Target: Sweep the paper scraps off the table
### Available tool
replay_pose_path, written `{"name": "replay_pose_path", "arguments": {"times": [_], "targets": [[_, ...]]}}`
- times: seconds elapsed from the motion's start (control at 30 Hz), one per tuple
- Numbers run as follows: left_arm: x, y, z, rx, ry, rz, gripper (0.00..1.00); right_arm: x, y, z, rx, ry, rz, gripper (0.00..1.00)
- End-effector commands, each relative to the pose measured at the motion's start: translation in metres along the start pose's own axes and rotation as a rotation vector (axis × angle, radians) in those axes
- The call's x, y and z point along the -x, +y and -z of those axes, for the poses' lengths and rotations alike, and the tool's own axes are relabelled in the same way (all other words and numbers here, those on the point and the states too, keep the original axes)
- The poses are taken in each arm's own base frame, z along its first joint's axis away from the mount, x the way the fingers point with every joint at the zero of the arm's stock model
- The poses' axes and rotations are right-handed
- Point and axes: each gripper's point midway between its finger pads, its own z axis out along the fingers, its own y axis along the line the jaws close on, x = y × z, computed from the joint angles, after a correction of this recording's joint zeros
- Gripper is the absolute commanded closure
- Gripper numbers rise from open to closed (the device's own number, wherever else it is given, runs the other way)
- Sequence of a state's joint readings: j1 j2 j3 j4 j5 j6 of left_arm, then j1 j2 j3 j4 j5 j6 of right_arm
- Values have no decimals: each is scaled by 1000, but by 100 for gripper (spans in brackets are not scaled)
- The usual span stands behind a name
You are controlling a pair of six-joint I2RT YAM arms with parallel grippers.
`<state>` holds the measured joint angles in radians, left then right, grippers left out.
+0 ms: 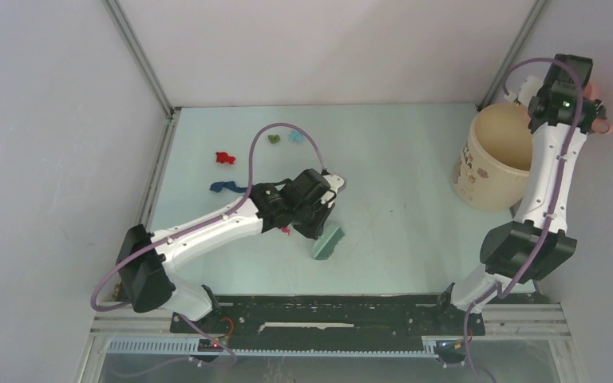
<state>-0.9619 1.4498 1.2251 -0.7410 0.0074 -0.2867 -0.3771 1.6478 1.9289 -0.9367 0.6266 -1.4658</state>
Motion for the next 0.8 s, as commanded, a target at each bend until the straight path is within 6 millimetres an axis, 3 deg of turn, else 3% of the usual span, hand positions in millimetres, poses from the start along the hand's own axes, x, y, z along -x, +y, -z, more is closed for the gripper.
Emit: {"name": "replay_pose_path", "arguments": {"times": [0.0, 0.13, 0.27, 0.37, 0.43, 0.5, 0.6, 0.67, 0.77], "targets": [[5, -2, -3, -13, 4, -17, 100, -4, -46, 52, -140, -125, -296, 100], [5, -1, -5, -7, 10, -16, 100, 18, -35, 83, -98, -258, -346, 100], [5, 1, -7, 6, 16, -18, 100, 60, 20, 114, 62, -414, -310, 100], [5, 4, -7, 15, 17, -18, 100, 92, 91, 136, 243, -506, -224, 100], [7, 11, -6, 47, 9, -17, 100, 116, 164, 152, 443, -573, -135, 100], [9, 16, -4, 56, 9, -14, 100, 127, 237, 154, 635, -560, -94, 100], [13, 30, 0, 95, -7, 7, 100, 127, 326, 151, 863, -474, -52, 100], [17, 43, 3, 130, -17, 22, 100, 130, 353, 156, 967, -471, -76, 100], [23, 64, 13, 232, -36, 25, 100, 134, 377, 160, 1036, -474, -90, 100]]}}
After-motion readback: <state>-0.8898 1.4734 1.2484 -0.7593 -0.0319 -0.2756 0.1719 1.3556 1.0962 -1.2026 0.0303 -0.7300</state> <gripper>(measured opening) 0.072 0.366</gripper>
